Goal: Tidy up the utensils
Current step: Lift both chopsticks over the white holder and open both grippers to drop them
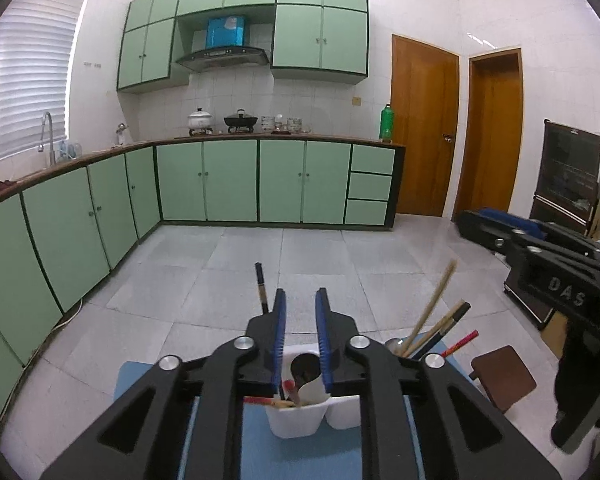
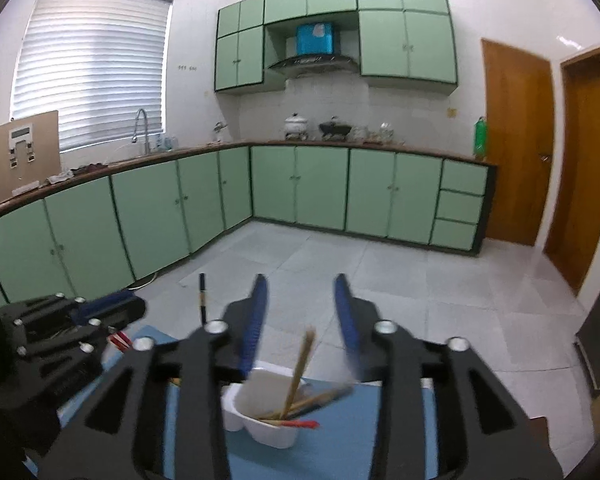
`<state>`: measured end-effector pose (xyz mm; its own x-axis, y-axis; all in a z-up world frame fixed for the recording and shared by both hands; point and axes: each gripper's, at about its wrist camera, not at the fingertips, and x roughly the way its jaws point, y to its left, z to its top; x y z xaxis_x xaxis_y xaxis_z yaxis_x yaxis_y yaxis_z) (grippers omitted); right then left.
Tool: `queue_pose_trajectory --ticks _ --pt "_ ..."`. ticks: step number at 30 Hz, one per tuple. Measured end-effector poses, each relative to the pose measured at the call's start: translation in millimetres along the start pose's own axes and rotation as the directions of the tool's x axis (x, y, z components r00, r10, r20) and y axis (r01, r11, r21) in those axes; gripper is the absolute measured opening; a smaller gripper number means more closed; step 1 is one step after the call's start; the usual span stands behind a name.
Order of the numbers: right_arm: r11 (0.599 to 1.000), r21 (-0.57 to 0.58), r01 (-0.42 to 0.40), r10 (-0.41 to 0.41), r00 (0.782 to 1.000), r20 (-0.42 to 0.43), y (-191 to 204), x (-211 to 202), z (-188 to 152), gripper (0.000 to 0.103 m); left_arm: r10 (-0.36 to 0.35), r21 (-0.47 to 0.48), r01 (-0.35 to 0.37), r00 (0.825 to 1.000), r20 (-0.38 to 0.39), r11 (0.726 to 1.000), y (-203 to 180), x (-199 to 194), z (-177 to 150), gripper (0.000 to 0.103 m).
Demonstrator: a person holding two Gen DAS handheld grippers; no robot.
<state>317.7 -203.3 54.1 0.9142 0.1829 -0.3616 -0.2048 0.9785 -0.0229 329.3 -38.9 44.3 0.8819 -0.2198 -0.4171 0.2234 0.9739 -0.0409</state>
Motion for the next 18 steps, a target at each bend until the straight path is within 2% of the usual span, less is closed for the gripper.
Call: queue_pose_trajectory --ticks 2,4,7,11,15,18 --pt "1.0 0.001 0.011 -0.011 1.0 0.006 -4.5 -10.3 -3.8 0.042 0.012 0.002 -0.012 1.0 0.015 1.0 1.4 -13.9 -3.3 0.025" --pt "1.0 0.009 0.016 -0.016 1.0 0.016 -8.9 -25.9 -9.4 0.052 0.012 -0.008 -0.012 1.0 0.025 1.0 4.1 -23.0 -3.5 0.046" --pt "1.0 0.017 0.025 -0.026 0.999 0.029 -12.7 -48.2 -20.0 0.067 0.017 -0.016 -0.016 0.999 0.045 1.0 2.7 -43.8 -12.2 0.061" --pt "0.999 0.027 0.029 -0.03 0.999 0.034 -10.4 -78.1 -40.4 0.089 0.014 -0.023 -0.013 0.999 0.049 1.0 -0.9 -65.2 -26.4 0.07" --pt "0.997 0.077 -0.007 0.007 1.0 0.008 -5.6 -106.4 -66.1 0.096 0.011 -0.024 -0.01 0.999 0.039 1.0 -11.0 -91.0 -49.6 0.08" --pt "0.994 0.101 -0.029 0.029 1.0 -0.008 0.7 -123.7 -83.4 0.097 0.003 -0.035 -0.002 0.999 0.04 0.999 -17.0 -109.1 -62.1 0.088"
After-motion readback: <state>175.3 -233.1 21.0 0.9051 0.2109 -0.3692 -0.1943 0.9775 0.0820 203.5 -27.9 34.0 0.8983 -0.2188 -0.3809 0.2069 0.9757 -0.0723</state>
